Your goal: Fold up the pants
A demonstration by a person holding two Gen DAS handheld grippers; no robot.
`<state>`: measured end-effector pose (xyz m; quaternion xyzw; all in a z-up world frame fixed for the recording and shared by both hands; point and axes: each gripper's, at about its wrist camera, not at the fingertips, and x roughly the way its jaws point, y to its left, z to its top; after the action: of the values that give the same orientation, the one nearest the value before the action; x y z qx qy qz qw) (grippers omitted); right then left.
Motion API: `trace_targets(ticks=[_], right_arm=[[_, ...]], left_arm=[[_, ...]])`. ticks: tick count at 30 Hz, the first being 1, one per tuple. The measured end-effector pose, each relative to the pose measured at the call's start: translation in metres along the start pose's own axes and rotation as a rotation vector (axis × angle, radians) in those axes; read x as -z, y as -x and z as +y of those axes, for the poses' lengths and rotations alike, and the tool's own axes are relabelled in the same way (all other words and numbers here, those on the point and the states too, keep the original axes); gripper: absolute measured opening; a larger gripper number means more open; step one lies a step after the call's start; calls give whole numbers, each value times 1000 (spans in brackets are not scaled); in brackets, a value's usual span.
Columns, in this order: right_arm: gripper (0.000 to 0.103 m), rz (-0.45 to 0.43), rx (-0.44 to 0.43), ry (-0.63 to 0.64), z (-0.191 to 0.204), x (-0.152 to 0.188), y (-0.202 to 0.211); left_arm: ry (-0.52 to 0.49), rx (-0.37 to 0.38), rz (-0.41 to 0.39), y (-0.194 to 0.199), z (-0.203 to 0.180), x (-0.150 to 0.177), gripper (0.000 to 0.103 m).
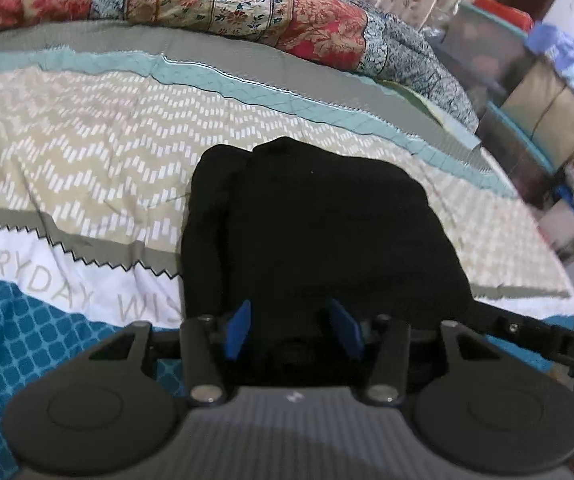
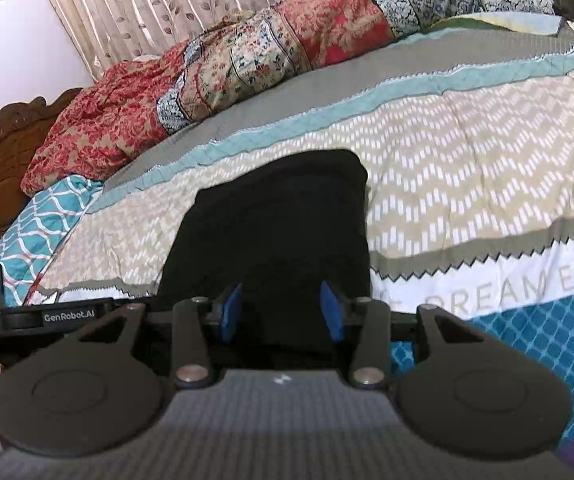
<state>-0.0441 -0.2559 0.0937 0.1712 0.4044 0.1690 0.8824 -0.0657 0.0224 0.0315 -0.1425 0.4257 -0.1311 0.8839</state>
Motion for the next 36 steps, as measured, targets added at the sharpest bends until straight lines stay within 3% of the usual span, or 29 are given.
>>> trace_targets(ticks=[5, 16, 20, 26, 36], right_arm=[[48, -13, 10, 12, 4, 0, 4], [55, -43, -5, 45, 15, 9, 24], [58, 12, 28, 15, 13, 17, 11], [58, 138, 21, -178, -16, 30, -14], [66, 135, 2, -181, -13, 34, -12]], left_arm=[[-31, -65, 2, 6, -8, 1, 55], [-37, -127, 7, 20, -21, 5, 58], [-46, -171, 19, 20, -25, 10, 78], [-28, -197, 38, 14, -18, 14, 91], [-19, -219, 46, 8, -12, 16, 101]])
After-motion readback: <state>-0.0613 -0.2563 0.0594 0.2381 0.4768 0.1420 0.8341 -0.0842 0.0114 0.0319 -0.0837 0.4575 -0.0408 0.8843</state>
